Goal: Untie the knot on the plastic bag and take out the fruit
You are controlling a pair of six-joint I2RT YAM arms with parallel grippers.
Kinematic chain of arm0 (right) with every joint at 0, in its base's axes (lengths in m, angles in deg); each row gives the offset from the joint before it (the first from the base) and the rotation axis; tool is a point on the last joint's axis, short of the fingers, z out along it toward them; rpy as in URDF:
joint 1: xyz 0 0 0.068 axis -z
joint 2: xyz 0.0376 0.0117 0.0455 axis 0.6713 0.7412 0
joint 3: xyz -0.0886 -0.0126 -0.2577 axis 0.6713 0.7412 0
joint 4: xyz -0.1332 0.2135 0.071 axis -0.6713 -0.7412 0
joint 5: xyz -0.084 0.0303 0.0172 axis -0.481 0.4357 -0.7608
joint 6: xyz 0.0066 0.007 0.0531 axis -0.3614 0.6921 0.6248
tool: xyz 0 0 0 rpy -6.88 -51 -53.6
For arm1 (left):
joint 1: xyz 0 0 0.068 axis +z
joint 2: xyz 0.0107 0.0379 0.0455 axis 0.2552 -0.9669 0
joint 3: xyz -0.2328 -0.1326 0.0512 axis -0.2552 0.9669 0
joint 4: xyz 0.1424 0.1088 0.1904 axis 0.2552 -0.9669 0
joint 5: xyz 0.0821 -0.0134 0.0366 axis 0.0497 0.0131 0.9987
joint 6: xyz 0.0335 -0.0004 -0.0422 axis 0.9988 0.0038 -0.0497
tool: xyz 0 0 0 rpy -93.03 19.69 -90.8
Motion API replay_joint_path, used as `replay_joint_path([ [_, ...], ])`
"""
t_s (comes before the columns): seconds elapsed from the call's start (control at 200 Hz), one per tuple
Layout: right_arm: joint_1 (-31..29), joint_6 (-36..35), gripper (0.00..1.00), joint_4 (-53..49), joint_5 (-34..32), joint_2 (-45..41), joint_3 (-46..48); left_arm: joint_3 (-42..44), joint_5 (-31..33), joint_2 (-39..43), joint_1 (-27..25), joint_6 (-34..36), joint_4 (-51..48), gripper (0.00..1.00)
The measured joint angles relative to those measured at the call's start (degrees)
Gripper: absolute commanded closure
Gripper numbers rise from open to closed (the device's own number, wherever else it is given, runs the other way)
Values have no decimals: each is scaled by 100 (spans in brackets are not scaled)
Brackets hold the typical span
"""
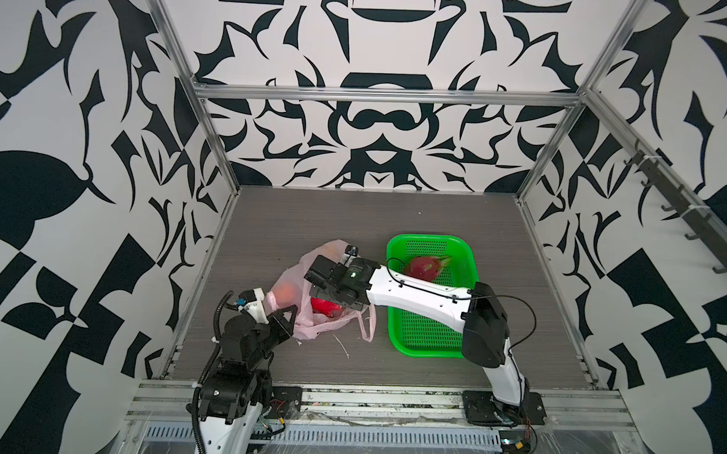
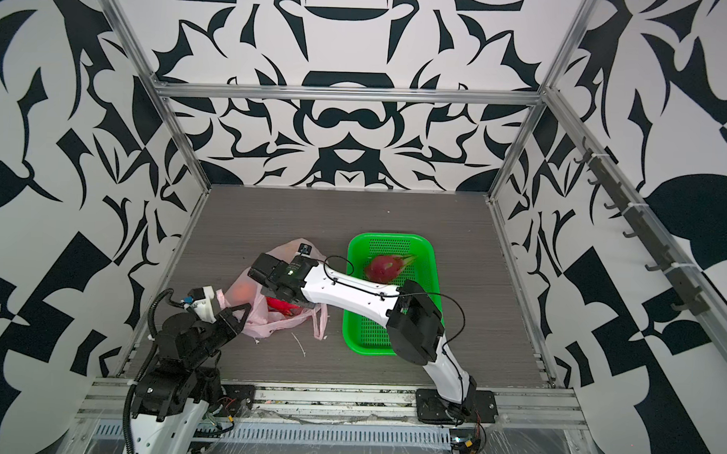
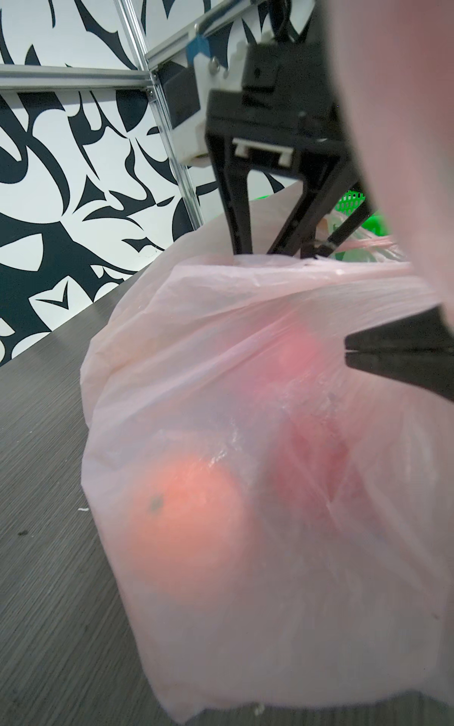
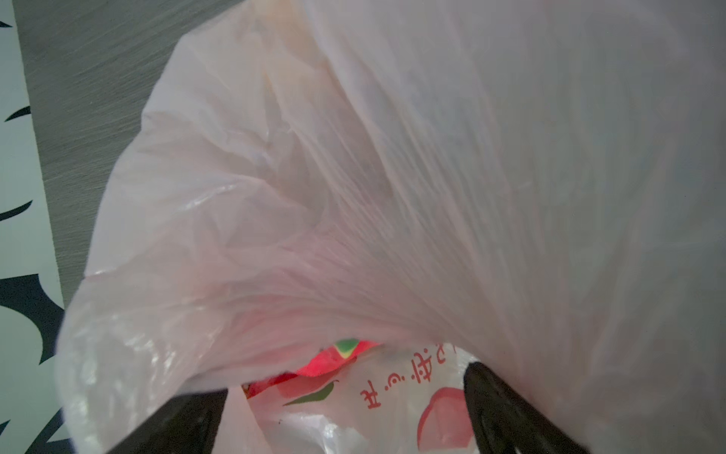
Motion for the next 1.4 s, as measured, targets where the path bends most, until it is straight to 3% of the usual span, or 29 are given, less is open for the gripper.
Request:
replay_joint_path([
  [0.205, 0, 111, 14, -107, 4, 129, -94, 0, -28, -44, 0, -24, 74, 100],
  [0.555, 2, 306, 2, -356, 0, 483, -723, 0, -151, -146, 0, -83, 284, 100],
  [1.4, 293, 616, 1, -907, 109, 1285, -1606, 334, -240, -46, 0, -236, 479, 100],
])
